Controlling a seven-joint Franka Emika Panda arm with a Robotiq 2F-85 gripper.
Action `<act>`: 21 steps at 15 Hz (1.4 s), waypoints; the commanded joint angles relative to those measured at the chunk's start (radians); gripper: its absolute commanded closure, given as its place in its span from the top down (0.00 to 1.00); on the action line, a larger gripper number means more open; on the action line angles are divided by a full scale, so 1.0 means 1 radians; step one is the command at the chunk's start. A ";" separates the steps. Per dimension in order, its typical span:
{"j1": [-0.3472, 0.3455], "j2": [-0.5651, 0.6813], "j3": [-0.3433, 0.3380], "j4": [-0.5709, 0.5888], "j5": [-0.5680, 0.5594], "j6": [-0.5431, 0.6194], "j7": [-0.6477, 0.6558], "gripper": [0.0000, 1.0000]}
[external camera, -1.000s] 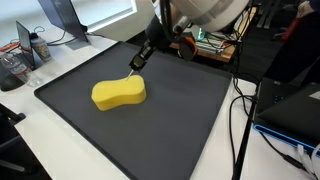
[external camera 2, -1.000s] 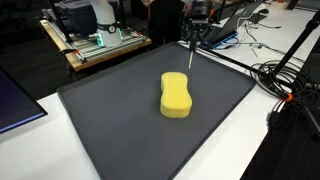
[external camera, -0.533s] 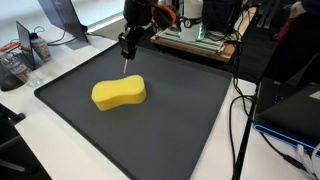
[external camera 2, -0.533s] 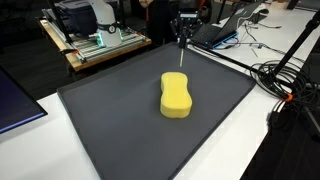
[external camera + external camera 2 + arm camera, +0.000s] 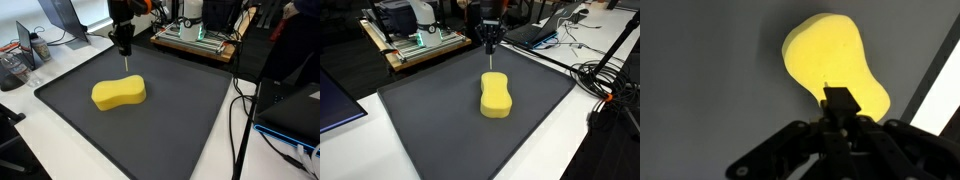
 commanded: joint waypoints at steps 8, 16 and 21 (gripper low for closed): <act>-0.336 0.155 0.346 0.036 0.000 0.018 0.049 0.03; -0.481 0.277 0.469 0.160 0.001 0.026 0.103 0.03; -0.487 0.280 0.413 0.216 0.001 0.025 0.078 0.03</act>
